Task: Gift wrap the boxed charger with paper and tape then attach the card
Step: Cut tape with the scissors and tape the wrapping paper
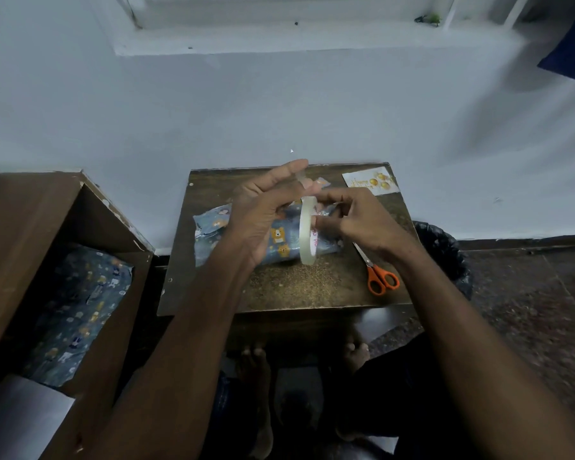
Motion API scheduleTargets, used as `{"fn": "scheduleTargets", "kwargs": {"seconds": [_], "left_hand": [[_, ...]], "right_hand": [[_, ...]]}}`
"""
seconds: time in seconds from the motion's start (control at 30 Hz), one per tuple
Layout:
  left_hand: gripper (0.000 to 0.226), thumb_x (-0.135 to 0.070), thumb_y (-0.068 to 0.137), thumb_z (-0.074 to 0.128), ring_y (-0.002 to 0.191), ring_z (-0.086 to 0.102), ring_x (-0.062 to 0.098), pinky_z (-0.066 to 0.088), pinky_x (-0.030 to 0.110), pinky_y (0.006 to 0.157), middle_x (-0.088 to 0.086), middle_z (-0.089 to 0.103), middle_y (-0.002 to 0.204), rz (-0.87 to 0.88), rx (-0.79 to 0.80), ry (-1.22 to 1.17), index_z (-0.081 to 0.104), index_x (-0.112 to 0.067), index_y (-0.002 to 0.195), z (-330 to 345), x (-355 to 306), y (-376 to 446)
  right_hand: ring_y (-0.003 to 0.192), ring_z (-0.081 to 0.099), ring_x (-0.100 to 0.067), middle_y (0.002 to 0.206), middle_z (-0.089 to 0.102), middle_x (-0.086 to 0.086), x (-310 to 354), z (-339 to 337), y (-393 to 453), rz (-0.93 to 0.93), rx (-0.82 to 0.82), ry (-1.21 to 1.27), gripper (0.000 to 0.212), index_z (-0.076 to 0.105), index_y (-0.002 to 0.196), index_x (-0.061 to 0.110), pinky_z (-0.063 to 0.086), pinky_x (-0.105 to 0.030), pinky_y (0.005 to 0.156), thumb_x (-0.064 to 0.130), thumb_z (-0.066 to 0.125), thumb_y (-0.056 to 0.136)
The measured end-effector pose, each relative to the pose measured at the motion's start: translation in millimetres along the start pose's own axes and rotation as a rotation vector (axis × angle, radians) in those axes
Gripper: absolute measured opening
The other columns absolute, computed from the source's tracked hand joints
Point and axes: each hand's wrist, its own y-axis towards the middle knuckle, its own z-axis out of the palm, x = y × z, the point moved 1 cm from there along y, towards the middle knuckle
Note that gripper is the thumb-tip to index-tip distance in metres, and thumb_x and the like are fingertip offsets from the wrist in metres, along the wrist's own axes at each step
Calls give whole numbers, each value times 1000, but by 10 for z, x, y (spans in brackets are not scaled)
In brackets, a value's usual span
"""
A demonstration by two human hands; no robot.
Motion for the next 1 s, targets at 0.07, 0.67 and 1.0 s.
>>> {"fn": "scheduleTargets", "kwargs": {"seconds": [0.07,0.67,1.0], "left_hand": [[36,-1,88,78,97,79,25,62,34,85,16,81,101,11,33,15,77,-10,123,81,6,-26],[23,0,90,74,97,80,29,62,35,91,13,82,96,84,68,304,82,-10,109,561,144,-200],[23,-1,93,70,84,78,19,58,24,77,15,82,91,90,43,309,81,-6,112,496,99,-229]], "right_hand": [[70,62,-16,90,74,1,24,-83,-51,11,-23,79,32,78,110,24,53,-28,62,2,77,87],[57,63,-17,71,71,-5,-70,-448,-423,541,82,-759,33,72,79,9,46,-24,51,30,95,66],[64,63,-20,81,70,-7,-141,-203,-356,513,73,-945,20,64,73,14,49,-30,61,12,84,74]]}}
